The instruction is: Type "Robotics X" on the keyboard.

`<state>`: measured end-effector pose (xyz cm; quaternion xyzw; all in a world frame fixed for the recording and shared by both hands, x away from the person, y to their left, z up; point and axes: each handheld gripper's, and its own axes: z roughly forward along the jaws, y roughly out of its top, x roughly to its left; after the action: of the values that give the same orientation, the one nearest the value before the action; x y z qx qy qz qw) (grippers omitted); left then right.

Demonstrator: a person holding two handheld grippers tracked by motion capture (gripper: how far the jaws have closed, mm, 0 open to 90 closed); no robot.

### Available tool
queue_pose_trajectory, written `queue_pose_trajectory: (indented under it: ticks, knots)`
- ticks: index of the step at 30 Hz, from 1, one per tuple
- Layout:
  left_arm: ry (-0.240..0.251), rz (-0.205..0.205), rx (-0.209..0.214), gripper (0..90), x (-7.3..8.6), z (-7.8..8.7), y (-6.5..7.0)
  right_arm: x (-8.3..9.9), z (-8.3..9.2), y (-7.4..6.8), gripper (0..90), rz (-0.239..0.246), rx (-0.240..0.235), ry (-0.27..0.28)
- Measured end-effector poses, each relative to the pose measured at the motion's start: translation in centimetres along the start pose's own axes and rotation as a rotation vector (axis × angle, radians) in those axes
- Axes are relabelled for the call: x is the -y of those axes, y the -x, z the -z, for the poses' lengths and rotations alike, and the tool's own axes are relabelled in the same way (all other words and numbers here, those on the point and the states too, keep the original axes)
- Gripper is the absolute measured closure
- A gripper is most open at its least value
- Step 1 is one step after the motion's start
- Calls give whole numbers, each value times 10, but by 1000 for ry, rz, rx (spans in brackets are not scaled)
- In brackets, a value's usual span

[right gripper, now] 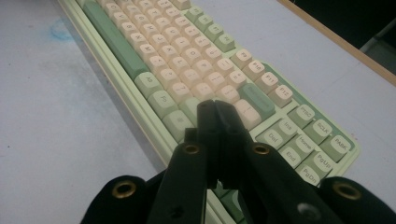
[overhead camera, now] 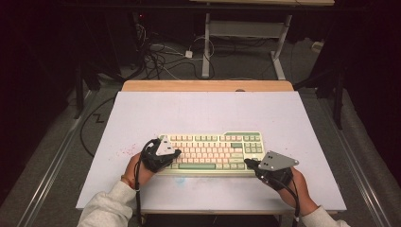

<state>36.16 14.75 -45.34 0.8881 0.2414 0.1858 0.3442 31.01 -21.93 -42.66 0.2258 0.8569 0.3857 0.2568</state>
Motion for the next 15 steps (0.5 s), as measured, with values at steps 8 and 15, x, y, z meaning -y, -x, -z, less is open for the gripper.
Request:
queue_pose_trajectory:
  ticks: [8, 15]
  knots:
    - [33, -4, -5, 873, -2, 8, 0, 0, 1, 1, 900, -1, 4, 3]
    - [68, -19, -7, 872, -5, 17, 3, 0, 2, 1, 900, -2, 6, 4]
